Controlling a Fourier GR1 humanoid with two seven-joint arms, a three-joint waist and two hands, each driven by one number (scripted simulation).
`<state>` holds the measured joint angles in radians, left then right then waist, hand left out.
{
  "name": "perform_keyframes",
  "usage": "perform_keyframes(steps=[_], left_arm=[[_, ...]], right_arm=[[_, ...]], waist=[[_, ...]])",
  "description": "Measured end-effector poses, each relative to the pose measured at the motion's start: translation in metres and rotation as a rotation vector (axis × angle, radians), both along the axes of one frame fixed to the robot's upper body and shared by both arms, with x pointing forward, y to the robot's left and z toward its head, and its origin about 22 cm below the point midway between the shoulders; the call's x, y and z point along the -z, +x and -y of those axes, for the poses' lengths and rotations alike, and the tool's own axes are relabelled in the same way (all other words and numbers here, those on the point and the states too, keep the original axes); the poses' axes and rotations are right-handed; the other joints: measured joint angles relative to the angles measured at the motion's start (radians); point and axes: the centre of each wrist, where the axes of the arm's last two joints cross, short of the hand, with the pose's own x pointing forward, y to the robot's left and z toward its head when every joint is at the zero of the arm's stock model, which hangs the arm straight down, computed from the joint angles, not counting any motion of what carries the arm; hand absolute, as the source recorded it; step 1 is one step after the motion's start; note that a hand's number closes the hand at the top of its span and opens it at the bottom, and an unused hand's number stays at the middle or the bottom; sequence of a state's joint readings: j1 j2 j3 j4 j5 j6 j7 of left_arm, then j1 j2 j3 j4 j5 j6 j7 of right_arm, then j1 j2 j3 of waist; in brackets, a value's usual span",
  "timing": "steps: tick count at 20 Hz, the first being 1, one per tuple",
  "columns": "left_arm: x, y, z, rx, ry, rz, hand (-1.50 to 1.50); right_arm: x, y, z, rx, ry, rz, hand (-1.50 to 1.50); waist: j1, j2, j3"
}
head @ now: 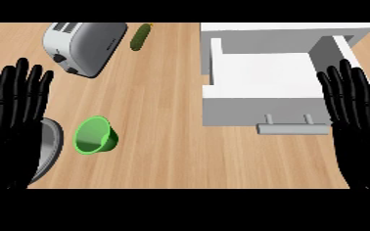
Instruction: Pick up the cup, place it into the drawer and close the drawer
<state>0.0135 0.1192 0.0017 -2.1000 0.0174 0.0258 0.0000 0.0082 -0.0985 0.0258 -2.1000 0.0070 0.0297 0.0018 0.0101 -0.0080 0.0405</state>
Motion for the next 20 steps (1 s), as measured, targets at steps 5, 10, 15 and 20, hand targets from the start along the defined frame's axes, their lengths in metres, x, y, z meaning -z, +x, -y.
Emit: perform_keyframes(steps=[5, 10, 15, 20], left_arm=[[-0.004, -0.005, -0.020, 0.197, 0.028, 0.010, -1.50], [0.016, 0.000, -0.047, 0.359, -0.095, -0.145, -1.50], [0.039, 0.010, -0.097, 0.406, -0.172, -0.231, -1.50], [0.065, 0.029, -0.118, 0.386, -0.164, -0.296, -1.50]], right_arm=[[0.001, -0.003, 0.002, 0.007, 0.025, 0.020, -1.50], [0.007, 0.000, 0.002, -0.057, -0.013, -0.067, -1.50], [0.001, 0.012, 0.007, -0.090, -0.028, -0.109, -1.50], [0.004, 0.027, 0.006, -0.104, -0.032, -0.124, -1.50]], waist=[[-0.003, 0.004, -0.030], [-0.004, 0.010, -0.039], [-0.007, 0.010, -0.041], [-0.011, 0.010, -0.041]])
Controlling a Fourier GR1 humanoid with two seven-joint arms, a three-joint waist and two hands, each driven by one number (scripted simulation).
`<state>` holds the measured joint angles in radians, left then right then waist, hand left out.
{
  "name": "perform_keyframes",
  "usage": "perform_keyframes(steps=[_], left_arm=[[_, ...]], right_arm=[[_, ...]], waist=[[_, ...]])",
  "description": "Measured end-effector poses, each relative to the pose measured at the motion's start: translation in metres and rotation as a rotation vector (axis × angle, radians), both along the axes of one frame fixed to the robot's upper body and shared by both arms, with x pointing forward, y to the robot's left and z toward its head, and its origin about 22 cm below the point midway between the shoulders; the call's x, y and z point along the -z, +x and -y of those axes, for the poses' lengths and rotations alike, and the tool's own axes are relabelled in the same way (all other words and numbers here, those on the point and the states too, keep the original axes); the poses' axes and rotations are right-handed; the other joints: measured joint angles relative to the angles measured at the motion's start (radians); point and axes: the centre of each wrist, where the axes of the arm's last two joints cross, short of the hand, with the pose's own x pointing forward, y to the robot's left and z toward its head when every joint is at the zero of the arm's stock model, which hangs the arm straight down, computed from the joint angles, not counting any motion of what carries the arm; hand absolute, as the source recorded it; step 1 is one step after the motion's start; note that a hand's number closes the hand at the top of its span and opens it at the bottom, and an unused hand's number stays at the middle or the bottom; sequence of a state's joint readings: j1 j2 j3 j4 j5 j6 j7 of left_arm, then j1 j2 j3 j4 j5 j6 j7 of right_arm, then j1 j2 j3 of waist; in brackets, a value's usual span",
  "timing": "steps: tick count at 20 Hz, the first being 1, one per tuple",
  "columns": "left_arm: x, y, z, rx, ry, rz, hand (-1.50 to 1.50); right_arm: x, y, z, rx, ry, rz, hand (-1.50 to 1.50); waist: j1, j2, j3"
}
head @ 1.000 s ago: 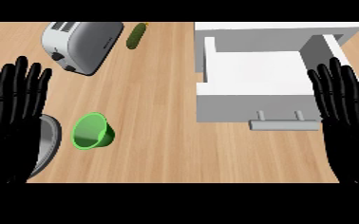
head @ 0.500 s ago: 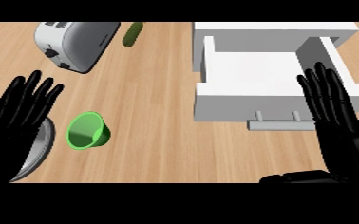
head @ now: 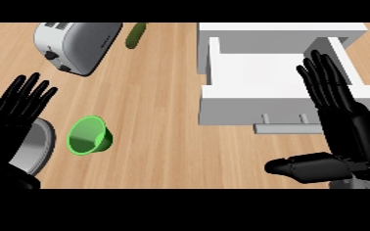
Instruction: Pick up the cup, place it into the drawer and close the drawer
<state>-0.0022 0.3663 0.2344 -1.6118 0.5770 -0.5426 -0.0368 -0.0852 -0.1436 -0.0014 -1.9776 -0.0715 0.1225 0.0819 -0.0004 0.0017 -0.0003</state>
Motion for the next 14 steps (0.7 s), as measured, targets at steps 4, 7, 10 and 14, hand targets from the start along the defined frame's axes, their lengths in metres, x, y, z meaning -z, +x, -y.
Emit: perform_keyframes(steps=[4, 7, 10, 14], left_arm=[[0.022, 0.009, -0.002, -0.011, 0.030, -0.042, -1.50], [0.042, 0.007, -0.015, -0.024, 0.050, -0.070, -1.50], [0.059, 0.010, -0.016, -0.049, 0.068, -0.091, -1.50], [0.088, 0.013, -0.026, -0.073, 0.088, -0.127, -1.50]], right_arm=[[0.001, 0.015, 0.001, -0.002, -0.005, 0.014, -1.50], [-0.006, 0.021, 0.002, -0.004, -0.006, 0.022, -1.50], [-0.007, 0.023, -0.002, -0.002, -0.007, 0.027, -1.50], [-0.014, 0.024, 0.006, 0.001, -0.010, 0.041, -1.50]], waist=[[0.000, 0.000, 0.000], [0.000, 0.000, 0.000], [-0.001, -0.001, 0.000], [-0.005, 0.000, 0.000]])
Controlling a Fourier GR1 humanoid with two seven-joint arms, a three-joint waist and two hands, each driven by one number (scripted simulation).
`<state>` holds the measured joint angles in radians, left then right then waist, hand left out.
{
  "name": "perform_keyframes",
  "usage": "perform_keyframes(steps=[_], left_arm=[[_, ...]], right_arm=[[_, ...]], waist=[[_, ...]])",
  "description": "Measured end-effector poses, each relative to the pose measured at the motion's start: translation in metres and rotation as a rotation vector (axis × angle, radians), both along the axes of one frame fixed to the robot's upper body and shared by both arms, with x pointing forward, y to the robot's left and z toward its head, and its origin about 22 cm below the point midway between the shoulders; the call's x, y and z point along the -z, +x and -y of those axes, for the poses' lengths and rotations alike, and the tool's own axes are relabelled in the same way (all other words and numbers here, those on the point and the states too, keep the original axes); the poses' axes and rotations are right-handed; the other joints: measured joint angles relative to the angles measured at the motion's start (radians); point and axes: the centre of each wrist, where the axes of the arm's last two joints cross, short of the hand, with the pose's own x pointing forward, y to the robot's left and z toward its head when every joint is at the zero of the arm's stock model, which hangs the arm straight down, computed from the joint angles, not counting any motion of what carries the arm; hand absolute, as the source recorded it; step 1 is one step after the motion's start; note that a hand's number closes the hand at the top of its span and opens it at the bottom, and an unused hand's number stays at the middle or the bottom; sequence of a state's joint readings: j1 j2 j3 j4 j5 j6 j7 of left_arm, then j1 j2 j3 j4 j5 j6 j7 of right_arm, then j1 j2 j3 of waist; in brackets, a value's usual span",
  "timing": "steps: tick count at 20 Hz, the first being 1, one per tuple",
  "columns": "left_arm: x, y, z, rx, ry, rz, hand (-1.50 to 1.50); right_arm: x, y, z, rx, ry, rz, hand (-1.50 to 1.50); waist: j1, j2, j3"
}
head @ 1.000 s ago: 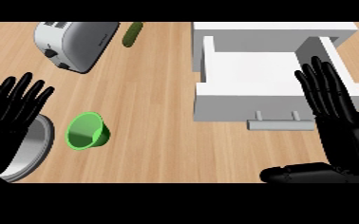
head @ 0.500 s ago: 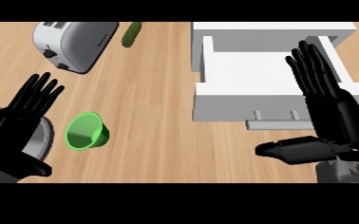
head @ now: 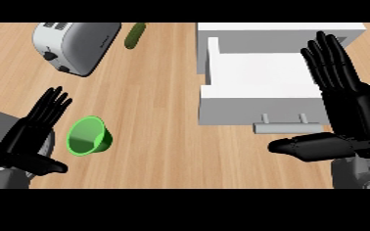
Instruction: Pick up the cup, place it into the drawer and close the drawer
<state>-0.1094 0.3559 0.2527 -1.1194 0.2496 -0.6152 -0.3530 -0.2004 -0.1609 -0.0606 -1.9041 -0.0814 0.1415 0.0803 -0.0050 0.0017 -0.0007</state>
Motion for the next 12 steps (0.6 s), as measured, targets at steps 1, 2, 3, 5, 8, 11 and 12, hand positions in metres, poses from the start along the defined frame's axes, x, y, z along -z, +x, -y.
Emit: perform_keyframes(steps=[1, 2, 3, 5, 8, 11, 12], left_arm=[[0.007, 0.001, -0.001, -0.007, 0.002, -0.007, -1.50], [0.014, -0.002, -0.004, -0.009, 0.006, -0.012, -1.50], [0.021, 0.000, -0.004, -0.016, 0.011, -0.021, -1.50], [0.033, 0.000, -0.008, -0.034, 0.026, -0.032, -1.50], [0.051, 0.002, -0.007, -0.055, 0.051, -0.055, -1.50], [0.064, 0.004, -0.007, -0.076, 0.086, -0.077, -1.50], [0.067, 0.005, -0.007, -0.083, 0.088, -0.084, -1.50]], right_arm=[[0.000, 0.000, -0.004, -0.001, -0.004, -0.001, -1.50], [-0.002, 0.002, -0.001, -0.003, -0.001, -0.002, -1.50], [0.000, 0.006, 0.000, 0.000, -0.004, 0.000, -1.50], [-0.003, 0.005, 0.001, -0.004, -0.003, 0.001, -1.50], [-0.004, 0.007, 0.004, -0.006, -0.004, 0.002, -1.50], [-0.003, 0.008, 0.000, -0.007, -0.001, 0.001, -1.50], [-0.003, 0.007, 0.001, -0.009, -0.001, -0.001, -1.50]], waist=[[0.000, 0.000, 0.000], [0.000, 0.000, 0.000], [0.000, 0.000, 0.000], [-0.002, -0.001, 0.003], [-0.005, -0.002, 0.006], [-0.006, -0.001, 0.005], [-0.007, 0.000, 0.005]])
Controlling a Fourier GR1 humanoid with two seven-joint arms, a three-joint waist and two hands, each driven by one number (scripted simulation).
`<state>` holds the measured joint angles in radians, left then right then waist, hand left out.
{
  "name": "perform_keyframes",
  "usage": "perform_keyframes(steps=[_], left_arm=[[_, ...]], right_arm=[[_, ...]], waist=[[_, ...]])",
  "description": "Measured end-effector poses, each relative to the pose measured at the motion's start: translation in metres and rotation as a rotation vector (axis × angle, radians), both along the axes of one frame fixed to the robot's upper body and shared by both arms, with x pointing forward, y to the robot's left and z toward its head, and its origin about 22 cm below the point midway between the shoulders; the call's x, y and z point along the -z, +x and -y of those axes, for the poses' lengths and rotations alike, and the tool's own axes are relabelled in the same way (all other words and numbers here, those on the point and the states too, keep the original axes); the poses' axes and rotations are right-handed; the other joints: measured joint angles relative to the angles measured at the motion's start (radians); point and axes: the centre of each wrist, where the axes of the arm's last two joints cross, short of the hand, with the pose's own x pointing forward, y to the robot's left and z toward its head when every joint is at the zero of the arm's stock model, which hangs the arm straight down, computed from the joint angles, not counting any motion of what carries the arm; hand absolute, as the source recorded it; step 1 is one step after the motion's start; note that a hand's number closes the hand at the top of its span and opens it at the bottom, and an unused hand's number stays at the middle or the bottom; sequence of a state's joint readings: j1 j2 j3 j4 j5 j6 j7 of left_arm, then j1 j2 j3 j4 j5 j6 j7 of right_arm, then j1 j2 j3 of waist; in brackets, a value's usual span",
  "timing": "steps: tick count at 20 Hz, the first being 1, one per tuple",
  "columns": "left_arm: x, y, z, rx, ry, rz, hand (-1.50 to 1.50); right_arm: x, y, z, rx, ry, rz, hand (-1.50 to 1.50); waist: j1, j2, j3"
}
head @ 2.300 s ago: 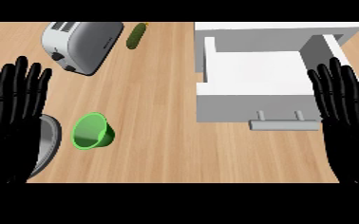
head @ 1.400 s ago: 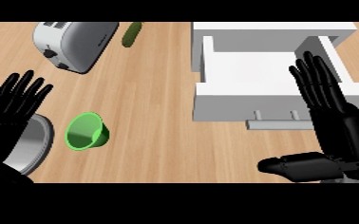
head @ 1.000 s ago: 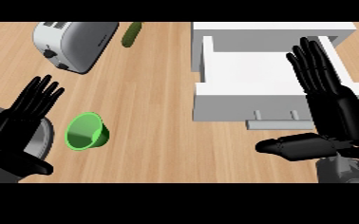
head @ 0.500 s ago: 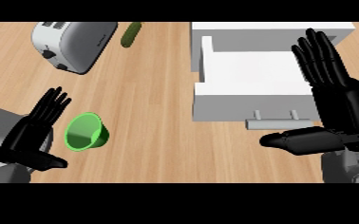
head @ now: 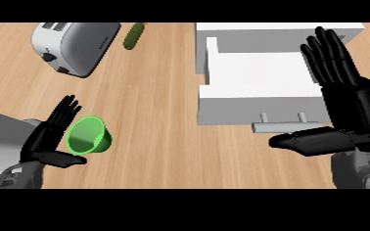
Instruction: Pick up the cup, place it into the drawer and close the drawer
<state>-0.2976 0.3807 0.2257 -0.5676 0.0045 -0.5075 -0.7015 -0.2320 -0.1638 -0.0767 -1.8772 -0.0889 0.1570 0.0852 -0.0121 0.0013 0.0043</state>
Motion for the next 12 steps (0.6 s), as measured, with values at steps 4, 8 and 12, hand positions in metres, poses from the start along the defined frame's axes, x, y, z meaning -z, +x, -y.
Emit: perform_keyframes(steps=[4, 8, 12], left_arm=[[0.012, -0.003, 0.001, -0.020, 0.021, -0.011, -1.50], [0.020, -0.008, 0.000, -0.041, 0.035, -0.004, -1.50], [0.032, -0.016, 0.009, -0.036, 0.041, -0.008, -1.50]], right_arm=[[-0.011, 0.001, 0.002, -0.001, -0.004, 0.010, -1.50], [-0.010, 0.005, 0.002, -0.001, 0.002, 0.010, -1.50], [-0.012, 0.006, 0.003, -0.013, -0.003, 0.007, -1.50]], waist=[[-0.004, 0.002, -0.001], [-0.008, 0.006, -0.005], [-0.012, 0.008, -0.008]])
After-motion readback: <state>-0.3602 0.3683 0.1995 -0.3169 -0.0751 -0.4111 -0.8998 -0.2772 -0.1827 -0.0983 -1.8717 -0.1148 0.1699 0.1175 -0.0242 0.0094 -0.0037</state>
